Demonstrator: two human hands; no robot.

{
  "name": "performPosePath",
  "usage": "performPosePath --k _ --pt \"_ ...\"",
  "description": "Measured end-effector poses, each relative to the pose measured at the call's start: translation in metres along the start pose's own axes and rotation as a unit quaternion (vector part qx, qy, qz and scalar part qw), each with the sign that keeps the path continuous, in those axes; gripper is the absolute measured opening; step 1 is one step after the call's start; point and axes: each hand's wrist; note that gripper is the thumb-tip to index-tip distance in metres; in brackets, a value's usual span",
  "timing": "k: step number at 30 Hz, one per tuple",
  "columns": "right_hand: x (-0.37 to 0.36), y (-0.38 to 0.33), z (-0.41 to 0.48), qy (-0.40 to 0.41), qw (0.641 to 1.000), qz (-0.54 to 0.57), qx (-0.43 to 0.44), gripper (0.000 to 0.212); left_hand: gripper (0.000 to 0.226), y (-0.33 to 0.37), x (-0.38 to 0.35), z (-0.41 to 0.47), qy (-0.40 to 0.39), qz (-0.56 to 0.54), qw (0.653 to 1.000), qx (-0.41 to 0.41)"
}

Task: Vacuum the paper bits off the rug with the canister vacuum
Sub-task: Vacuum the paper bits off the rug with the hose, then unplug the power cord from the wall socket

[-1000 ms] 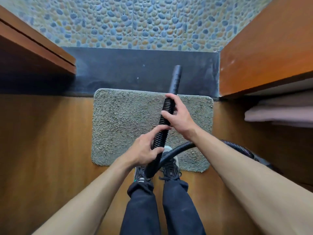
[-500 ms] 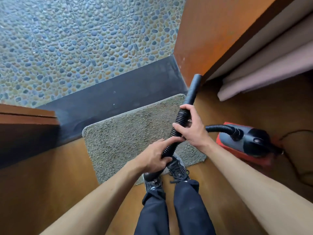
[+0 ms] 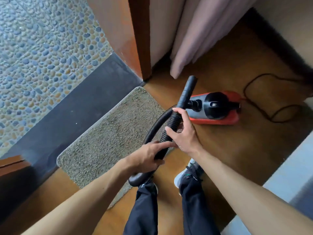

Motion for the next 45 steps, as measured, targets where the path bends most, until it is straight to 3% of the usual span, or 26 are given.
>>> performPosePath --k 12,28,35,45 --pt "0.131 0.059 -0.042 0.161 0.98 0.029 -0.117 0.049 0.074 0.113 -0.055 0.079 -0.07 0.088 0.994 -0.011" --pt "0.26 0.156 -0.103 0.243 0.945 0.084 -0.203 0.047 0.072 0.21 -0.142 0.176 -0.231 0.177 0.956 0.021" --pt "0.28 0.192 -0.132 0.243 0.941 0.089 -0.219 0.045 0.069 0.242 -0.168 0.193 -0.305 0.232 0.922 0.048" --pt "0.26 0.201 -0.135 0.289 0.914 0.136 -0.249 0.043 0.069 0.225 -0.169 0.203 -0.34 0.2 0.911 0.121"
Point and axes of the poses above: each hand's wrist, its own z-axis towards the middle knuckle, its own x-axis out of the back of the hand, y = z × x, and after that the axes turned 11 degrees about x, right-handed
